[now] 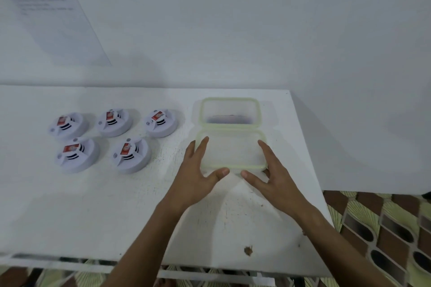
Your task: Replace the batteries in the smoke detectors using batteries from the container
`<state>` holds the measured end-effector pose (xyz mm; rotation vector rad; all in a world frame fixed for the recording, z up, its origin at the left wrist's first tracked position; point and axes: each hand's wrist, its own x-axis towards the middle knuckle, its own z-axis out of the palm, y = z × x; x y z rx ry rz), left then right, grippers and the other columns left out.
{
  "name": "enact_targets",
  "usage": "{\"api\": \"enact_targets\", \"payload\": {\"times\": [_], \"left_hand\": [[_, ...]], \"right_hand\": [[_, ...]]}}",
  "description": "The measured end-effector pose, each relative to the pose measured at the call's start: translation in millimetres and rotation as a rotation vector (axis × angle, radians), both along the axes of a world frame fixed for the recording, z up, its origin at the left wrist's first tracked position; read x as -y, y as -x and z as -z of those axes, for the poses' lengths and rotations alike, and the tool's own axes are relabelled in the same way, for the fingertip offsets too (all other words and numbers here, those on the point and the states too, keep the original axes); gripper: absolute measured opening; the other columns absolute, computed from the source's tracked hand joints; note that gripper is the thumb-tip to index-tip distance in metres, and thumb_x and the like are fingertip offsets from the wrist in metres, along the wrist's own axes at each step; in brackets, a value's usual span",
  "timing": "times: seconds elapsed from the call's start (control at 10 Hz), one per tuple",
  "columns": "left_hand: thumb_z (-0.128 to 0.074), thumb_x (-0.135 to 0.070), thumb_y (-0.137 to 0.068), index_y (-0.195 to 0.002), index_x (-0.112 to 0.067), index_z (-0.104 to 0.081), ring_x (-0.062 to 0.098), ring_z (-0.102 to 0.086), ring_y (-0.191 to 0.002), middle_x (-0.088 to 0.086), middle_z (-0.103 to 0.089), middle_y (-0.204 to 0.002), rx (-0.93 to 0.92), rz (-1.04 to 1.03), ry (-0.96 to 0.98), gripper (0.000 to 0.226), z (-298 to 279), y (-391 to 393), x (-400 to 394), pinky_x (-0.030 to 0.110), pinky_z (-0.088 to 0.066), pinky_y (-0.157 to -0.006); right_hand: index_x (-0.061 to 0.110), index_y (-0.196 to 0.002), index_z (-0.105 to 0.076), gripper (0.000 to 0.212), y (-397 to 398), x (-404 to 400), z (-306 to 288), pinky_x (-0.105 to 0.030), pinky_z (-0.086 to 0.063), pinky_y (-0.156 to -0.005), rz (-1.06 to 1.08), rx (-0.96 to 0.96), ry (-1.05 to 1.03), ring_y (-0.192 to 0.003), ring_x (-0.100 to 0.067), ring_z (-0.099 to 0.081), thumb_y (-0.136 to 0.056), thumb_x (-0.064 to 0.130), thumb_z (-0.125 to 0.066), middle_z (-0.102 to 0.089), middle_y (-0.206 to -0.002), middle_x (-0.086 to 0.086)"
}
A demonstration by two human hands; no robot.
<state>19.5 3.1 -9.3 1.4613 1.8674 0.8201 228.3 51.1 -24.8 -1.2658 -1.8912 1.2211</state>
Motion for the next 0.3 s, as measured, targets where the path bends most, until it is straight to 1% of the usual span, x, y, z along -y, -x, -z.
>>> {"api": "enact_targets", "payload": {"times": [0.1,0.2,0.3], "left_hand": [[-0.063,-0.065,-0.077,-0.152,-0.041,-0.010,0.008,0.000,-0.149,-0.005,-0.002,-0.163,0.002,0.020,0.015,0.095,-1.5,0.9,-1.6,0.030,-0.013,-0.114],[-0.061,-0.067,-0.076,-0.152,-0.042,-0.009,0.010,-0.002,-0.149,-0.005,-0.002,-0.163,0.006,0.031,0.026,0.095,-2.7,5.2,-5.2,0.033,-0.015,-0.115],[-0.058,-0.079,-0.069,-0.150,-0.045,-0.010,0.014,-0.018,-0.146,-0.007,-0.014,-0.160,0.022,0.068,0.019,0.100,2.2,23.9,-5.2,0.042,-0.027,-0.118]], "right_hand": [[0.041,-0.152,-0.016,0.087,2.1,-0.9,1.4,-0.016,-0.031,-0.110,0.001,0.024,-0.004,-0.131,0.014,-0.030,-0.080,0.057,-0.063,-0.026,-0.146,0.032],[0.038,-0.152,-0.017,0.087,3.9,-3.6,0.6,-0.026,-0.033,-0.115,0.009,0.034,-0.001,-0.129,0.020,-0.027,-0.079,0.058,-0.062,-0.025,-0.145,0.031],[0.039,-0.151,-0.016,0.090,13.2,2.4,4.2,-0.042,-0.030,-0.120,0.117,0.097,-0.085,-0.146,-0.005,-0.021,-0.078,0.069,-0.059,-0.019,-0.159,0.013]]}}
